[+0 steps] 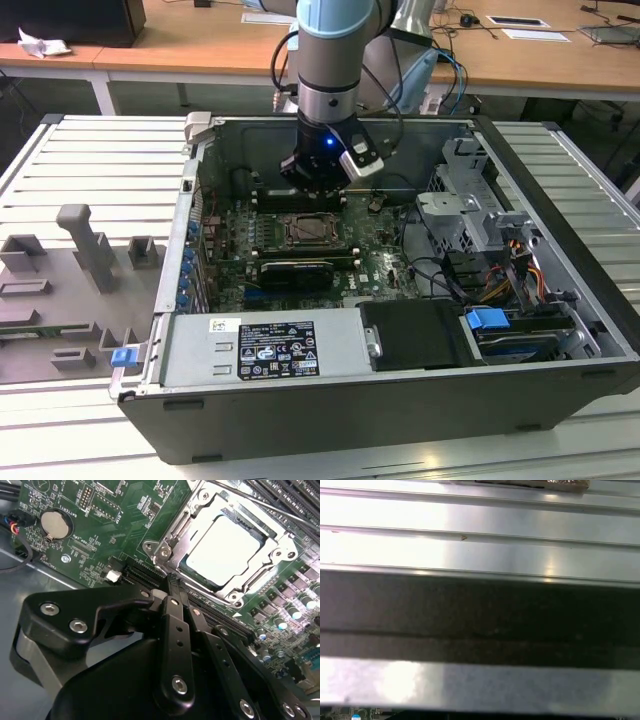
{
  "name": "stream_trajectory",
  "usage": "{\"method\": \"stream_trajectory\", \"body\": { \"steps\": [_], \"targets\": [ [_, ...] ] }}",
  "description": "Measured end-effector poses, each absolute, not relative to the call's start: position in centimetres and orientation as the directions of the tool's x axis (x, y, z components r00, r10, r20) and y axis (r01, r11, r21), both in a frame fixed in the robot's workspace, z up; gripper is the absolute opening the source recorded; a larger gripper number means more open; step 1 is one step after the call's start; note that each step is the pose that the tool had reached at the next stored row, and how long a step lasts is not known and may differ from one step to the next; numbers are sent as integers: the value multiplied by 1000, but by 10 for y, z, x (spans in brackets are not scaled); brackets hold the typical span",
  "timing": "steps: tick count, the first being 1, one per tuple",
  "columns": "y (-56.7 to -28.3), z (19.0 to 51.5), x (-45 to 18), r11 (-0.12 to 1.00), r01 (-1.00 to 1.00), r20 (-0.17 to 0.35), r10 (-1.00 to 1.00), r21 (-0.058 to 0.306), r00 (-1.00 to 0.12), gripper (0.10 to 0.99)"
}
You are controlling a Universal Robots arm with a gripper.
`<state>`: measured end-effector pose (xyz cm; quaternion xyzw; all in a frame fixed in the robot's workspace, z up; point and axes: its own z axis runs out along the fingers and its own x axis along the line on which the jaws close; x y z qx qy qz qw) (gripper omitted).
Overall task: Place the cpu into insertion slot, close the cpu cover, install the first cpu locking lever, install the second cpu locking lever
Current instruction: 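Install the first cpu locking lever, then install the second cpu locking lever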
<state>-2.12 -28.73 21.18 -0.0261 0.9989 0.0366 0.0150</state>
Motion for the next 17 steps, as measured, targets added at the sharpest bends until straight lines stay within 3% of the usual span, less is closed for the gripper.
{"method": "stream_trajectory", "body": {
  "steps": [17],
  "targets": [
    [-298, 212, -21, 996, -53, -32, -51, 72, -998, 106]
  ]
}}
